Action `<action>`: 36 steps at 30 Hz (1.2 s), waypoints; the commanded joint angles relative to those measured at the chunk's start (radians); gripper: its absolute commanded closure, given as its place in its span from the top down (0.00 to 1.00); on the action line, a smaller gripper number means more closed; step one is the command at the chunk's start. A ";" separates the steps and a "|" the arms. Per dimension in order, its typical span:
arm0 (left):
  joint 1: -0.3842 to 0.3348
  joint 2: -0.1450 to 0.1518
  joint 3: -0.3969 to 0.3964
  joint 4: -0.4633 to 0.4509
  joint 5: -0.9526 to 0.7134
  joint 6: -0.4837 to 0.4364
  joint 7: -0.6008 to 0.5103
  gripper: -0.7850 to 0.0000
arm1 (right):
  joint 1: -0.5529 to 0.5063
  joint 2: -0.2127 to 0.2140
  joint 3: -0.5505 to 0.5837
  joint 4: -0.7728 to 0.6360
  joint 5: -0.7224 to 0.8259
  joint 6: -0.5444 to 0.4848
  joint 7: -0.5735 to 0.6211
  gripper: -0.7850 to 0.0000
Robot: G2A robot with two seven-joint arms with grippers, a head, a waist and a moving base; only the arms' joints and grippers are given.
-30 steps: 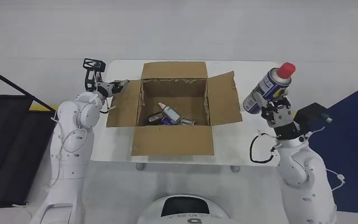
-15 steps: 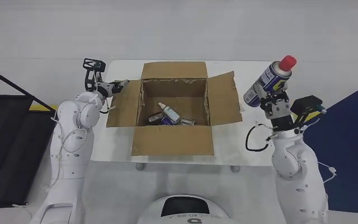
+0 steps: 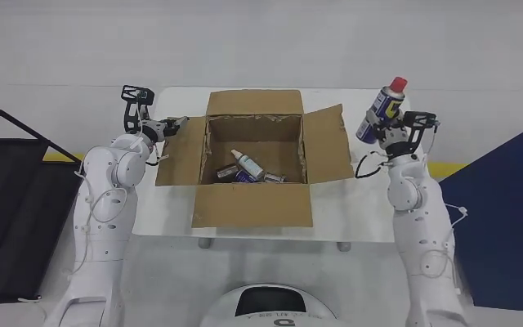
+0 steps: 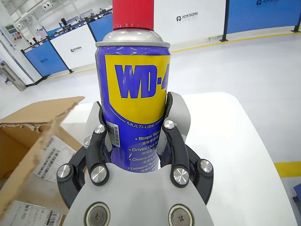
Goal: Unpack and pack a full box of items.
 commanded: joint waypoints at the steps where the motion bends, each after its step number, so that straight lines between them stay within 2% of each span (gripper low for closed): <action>1: 0.000 0.000 0.000 0.000 0.000 0.000 0.000 1.00 | 0.012 0.003 0.004 0.029 -0.009 0.006 0.010 0.00; 9: 0.000 0.000 0.000 0.000 0.000 0.000 0.000 1.00 | 0.045 0.012 0.010 0.091 -0.043 0.025 0.018 0.00; 14: 0.000 0.000 0.000 0.000 0.000 0.000 0.000 1.00 | 0.074 0.010 -0.016 0.146 -0.044 0.027 -0.047 0.00; 27: 0.000 0.000 0.000 0.000 0.000 0.000 0.000 1.00 | 0.221 0.010 -0.050 0.463 -0.052 0.073 -0.166 0.00; 36: 0.000 0.000 0.000 0.000 0.000 0.000 0.000 1.00 | 0.272 0.013 -0.060 0.587 -0.059 0.077 -0.244 0.00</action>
